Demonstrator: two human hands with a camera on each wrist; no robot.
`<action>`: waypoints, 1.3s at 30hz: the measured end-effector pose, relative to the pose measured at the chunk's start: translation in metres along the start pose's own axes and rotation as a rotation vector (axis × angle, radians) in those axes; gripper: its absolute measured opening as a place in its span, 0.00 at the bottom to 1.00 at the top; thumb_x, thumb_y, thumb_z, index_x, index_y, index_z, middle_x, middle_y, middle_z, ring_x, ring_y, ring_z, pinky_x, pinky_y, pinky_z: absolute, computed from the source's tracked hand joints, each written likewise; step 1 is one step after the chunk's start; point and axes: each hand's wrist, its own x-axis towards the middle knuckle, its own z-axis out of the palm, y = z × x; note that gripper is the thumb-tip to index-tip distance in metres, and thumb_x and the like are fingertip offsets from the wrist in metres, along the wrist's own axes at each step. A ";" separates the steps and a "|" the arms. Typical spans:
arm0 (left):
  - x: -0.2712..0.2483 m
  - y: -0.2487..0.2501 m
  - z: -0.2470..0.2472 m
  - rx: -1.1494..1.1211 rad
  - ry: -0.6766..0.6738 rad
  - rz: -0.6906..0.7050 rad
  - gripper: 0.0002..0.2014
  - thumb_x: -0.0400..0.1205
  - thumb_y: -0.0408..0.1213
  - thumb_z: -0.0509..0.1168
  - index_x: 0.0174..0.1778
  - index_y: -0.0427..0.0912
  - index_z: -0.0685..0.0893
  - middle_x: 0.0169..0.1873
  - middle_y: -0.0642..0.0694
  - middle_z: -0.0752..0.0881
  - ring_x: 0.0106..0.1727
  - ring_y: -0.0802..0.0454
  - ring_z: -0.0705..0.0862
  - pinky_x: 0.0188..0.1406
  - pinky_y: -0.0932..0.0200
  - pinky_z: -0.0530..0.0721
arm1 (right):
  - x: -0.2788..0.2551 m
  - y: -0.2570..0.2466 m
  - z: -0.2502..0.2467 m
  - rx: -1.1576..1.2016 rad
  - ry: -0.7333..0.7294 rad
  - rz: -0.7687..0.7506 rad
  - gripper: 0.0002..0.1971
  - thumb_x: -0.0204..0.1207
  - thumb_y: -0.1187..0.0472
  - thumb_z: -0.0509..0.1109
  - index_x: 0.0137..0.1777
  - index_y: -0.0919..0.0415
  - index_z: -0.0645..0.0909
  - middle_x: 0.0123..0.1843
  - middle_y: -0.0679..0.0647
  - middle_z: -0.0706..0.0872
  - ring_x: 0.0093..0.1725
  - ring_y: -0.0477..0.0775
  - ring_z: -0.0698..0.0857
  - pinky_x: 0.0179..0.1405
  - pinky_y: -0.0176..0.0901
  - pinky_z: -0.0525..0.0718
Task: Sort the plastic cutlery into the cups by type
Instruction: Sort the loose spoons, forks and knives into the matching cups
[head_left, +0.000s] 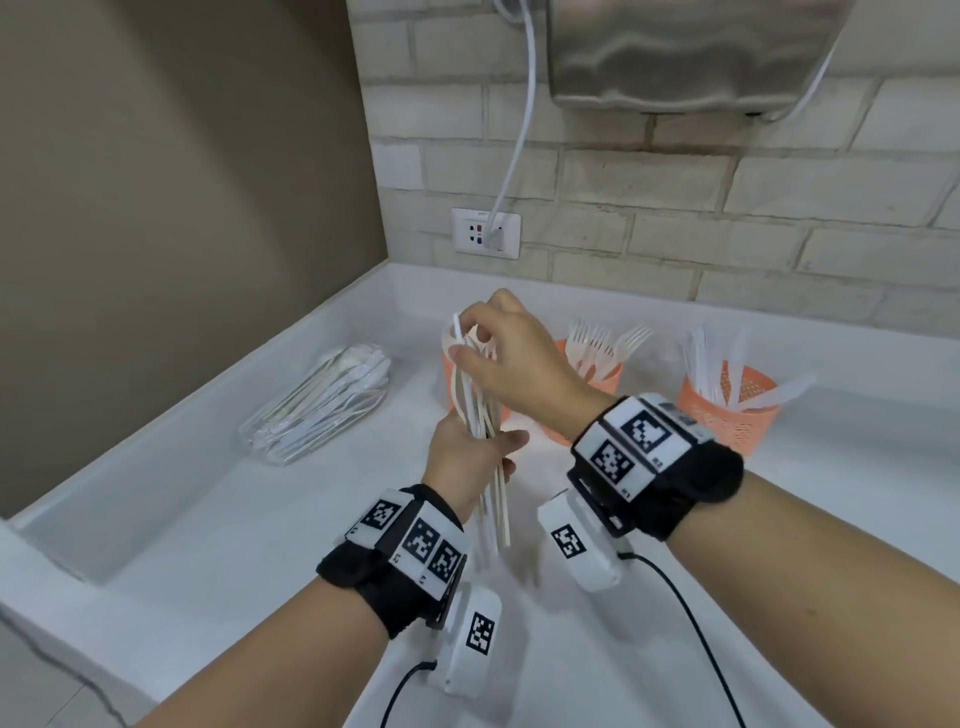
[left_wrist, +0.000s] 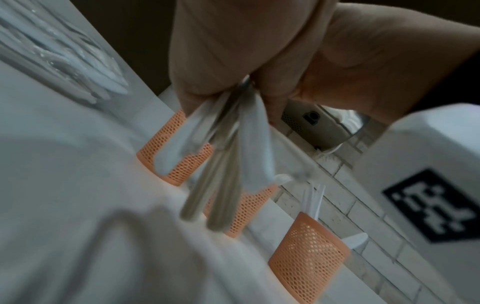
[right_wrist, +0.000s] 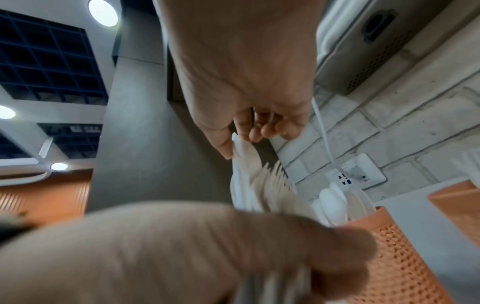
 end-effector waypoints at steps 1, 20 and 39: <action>0.000 0.000 -0.005 0.020 -0.009 -0.005 0.11 0.74 0.23 0.71 0.47 0.35 0.76 0.30 0.42 0.76 0.23 0.51 0.76 0.19 0.66 0.77 | 0.004 -0.001 -0.002 0.075 0.013 0.041 0.05 0.78 0.62 0.66 0.50 0.63 0.79 0.43 0.49 0.71 0.41 0.49 0.75 0.37 0.26 0.70; 0.016 0.011 -0.052 0.052 -0.011 -0.083 0.10 0.75 0.26 0.71 0.39 0.43 0.78 0.30 0.47 0.79 0.27 0.52 0.79 0.19 0.66 0.81 | 0.002 0.010 -0.055 0.316 -0.117 0.169 0.12 0.67 0.81 0.68 0.38 0.63 0.79 0.31 0.61 0.83 0.20 0.44 0.83 0.25 0.32 0.82; 0.029 0.012 -0.046 -0.346 -0.148 -0.164 0.12 0.85 0.25 0.53 0.41 0.36 0.81 0.28 0.43 0.87 0.28 0.54 0.88 0.27 0.62 0.85 | -0.031 0.014 0.040 0.178 -0.295 0.228 0.06 0.72 0.63 0.72 0.45 0.59 0.77 0.38 0.48 0.81 0.37 0.46 0.80 0.29 0.25 0.73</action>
